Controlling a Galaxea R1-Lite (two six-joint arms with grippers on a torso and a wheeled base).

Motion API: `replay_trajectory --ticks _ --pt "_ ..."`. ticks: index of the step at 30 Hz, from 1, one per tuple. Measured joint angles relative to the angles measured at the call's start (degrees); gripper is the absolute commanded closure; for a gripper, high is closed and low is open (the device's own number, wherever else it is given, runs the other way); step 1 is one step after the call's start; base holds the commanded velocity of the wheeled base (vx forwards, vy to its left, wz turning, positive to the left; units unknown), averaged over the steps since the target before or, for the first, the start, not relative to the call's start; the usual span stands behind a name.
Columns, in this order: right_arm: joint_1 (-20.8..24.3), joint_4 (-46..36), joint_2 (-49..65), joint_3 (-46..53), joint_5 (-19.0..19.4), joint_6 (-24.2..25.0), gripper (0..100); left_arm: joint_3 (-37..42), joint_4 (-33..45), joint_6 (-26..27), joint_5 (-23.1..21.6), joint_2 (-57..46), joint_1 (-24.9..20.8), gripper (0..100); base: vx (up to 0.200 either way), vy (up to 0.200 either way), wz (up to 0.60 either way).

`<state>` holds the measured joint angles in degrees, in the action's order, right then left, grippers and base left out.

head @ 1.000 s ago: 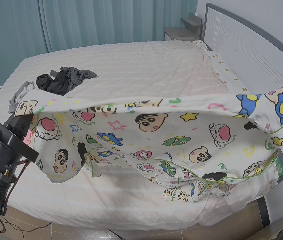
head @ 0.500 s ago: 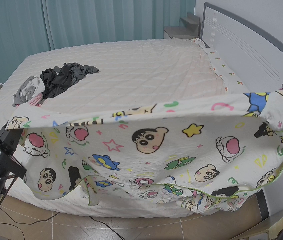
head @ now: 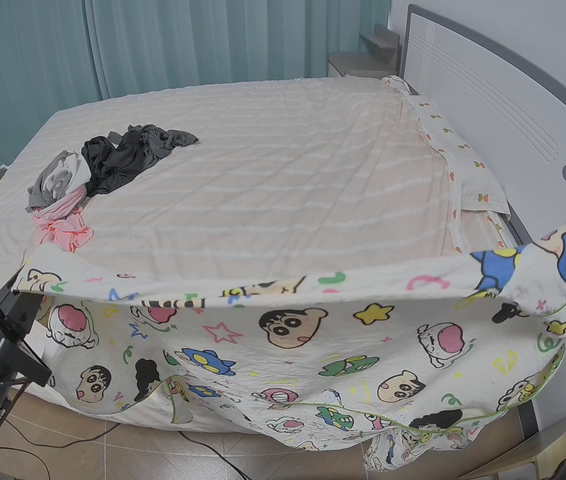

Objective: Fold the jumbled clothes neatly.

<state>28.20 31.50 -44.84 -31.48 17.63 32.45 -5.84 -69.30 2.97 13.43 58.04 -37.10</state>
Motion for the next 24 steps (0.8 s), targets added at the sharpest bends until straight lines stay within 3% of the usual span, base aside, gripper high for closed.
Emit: replay_trajectory --ticks 10,20,24 --pt "-5.3 1.0 -6.1 0.8 1.6 -0.3 100 1.9 5.1 -3.4 0.1 -0.2 1.2 100 0.000 0.000 0.00" --pt "-7.9 6.5 -12.8 0.7 1.7 -0.4 100 0.1 6.3 -4.4 0.3 2.7 1.4 100 0.000 0.000 0.00" --pt "-8.9 8.8 -15.3 0.4 1.7 -0.4 100 -1.4 6.3 -5.7 0.5 5.7 1.5 100 0.200 0.000 0.00"
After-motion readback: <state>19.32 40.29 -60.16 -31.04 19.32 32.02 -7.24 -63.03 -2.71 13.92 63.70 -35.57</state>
